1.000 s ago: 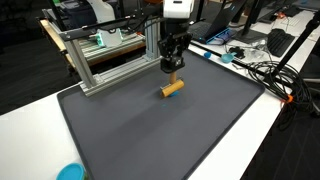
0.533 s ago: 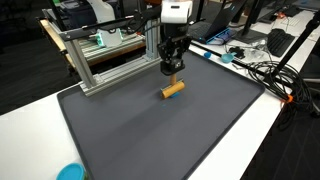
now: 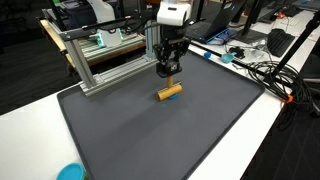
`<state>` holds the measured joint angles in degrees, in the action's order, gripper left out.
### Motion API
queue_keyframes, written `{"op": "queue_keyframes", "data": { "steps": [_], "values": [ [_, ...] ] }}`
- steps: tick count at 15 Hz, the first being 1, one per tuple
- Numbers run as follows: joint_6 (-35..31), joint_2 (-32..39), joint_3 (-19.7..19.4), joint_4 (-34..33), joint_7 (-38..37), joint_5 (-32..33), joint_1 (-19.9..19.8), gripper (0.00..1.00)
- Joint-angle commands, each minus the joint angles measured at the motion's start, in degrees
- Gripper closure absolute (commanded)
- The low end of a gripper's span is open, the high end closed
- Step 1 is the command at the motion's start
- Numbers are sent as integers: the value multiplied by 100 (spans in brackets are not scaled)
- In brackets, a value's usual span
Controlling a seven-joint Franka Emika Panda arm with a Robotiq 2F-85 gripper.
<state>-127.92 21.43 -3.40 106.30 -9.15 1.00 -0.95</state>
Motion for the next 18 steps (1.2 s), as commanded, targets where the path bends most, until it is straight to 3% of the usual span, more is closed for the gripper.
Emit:
{"op": "queue_keyframes", "data": {
  "steps": [1, 3, 6, 18],
  "values": [
    [95, 19, -196, -65, -299, 388, 69, 78],
    [-342, -209, -59, 75, -68, 87, -9, 78],
    [-808, -438, -48, 159, -36, 120, 21, 78],
    [-353, -48, 116, -49, 469, 122, 36, 78]
  ]
}}
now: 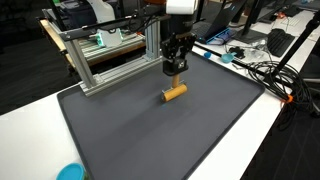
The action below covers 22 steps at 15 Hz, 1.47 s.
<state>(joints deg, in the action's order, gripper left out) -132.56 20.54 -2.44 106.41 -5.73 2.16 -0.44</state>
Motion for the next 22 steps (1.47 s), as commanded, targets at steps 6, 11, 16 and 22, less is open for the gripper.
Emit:
{"op": "queue_keyframes", "data": {
  "steps": [6, 11, 16, 22],
  "values": [
    [796, 96, 100, -113, 452, -115, -70, 78],
    [1078, 242, 100, -203, 562, -113, -69, 78],
    [1012, 345, 85, -257, 466, -145, -75, 78],
    [1394, -488, 239, 95, 1232, -79, -78, 78]
  ]
}}
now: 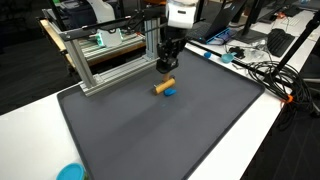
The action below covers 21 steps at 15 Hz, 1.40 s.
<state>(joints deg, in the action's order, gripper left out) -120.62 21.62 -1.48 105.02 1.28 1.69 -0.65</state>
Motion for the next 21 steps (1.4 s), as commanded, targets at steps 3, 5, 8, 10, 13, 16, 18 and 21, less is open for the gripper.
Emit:
{"op": "queue_keyframes", "data": {
  "steps": [3, 5, 8, 10, 13, 16, 18, 21],
  "values": [
    [-60, -977, 211, 216, 1044, 66, -31, 78],
    [120, -927, 274, -86, 1651, -50, -92, 78],
    [643, -696, 290, -463, 2544, 58, -103, 78],
    [966, -430, 334, -781, 3100, 25, -117, 78],
    [726, -535, 312, -491, 2839, 4, -94, 53],
    [723, -492, 315, -479, 2825, 8, -97, 78],
    [318, -629, 292, -373, 3105, 537, -29, 78],
    [337, -644, 361, -391, 3978, 764, -120, 78]
  ]
}}
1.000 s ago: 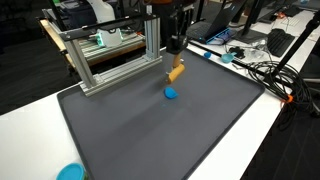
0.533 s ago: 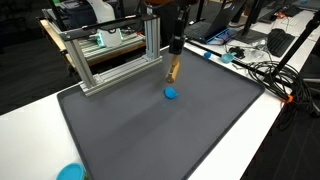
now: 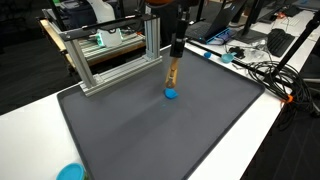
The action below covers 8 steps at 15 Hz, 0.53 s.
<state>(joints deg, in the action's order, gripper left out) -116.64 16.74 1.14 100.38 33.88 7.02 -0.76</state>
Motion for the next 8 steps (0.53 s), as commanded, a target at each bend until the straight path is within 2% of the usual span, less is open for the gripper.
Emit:
{"op": "queue_keyframes", "data": {
  "steps": [1, 8],
  "values": [
    [-44, -153, 115, 51, 1079, 185, -152, 78],
    [-219, -32, 263, -199, 3600, -689, -476, 78]
  ]
}}
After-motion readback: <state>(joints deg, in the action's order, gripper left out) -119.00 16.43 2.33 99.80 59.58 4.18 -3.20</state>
